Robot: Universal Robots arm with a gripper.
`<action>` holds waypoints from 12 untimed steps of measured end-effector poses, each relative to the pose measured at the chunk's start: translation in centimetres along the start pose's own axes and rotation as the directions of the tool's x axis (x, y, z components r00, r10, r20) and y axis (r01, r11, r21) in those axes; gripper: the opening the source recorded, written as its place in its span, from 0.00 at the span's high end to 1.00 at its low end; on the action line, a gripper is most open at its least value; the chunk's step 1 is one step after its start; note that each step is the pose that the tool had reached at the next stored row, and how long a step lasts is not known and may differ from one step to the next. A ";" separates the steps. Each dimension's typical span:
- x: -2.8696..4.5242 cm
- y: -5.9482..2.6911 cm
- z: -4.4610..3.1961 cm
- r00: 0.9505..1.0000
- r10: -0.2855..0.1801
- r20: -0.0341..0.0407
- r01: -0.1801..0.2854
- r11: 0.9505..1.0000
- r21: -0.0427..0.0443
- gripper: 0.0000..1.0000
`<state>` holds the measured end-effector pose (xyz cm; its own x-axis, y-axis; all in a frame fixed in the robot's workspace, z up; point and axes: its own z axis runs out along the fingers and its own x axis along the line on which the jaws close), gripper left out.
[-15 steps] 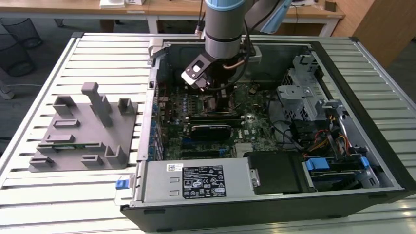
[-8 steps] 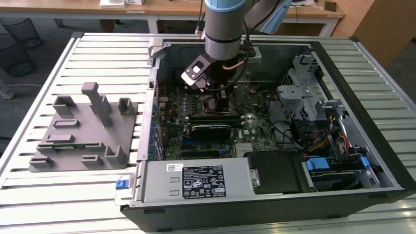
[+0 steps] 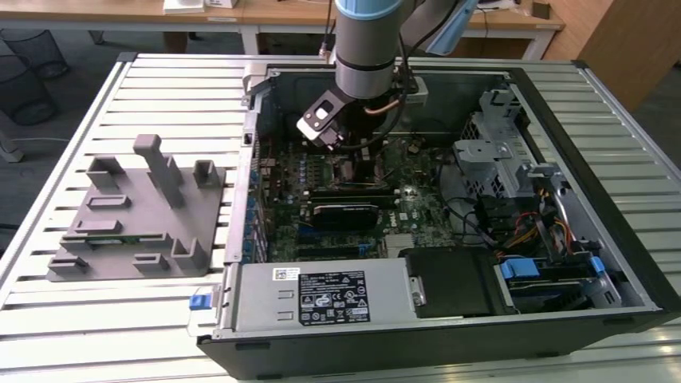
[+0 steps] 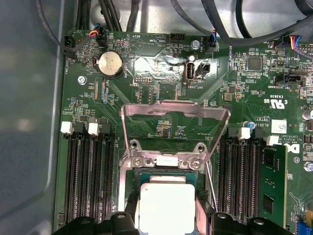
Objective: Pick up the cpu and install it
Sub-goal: 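Place the cpu into insertion slot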
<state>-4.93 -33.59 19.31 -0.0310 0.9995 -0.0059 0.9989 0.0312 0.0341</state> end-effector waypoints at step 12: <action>0.26 0.01 0.00 1.000 0.000 0.000 0.000 1.000 0.000 0.39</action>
<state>-4.92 -33.33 19.31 -0.0309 0.9995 -0.0055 0.9989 0.0311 0.0341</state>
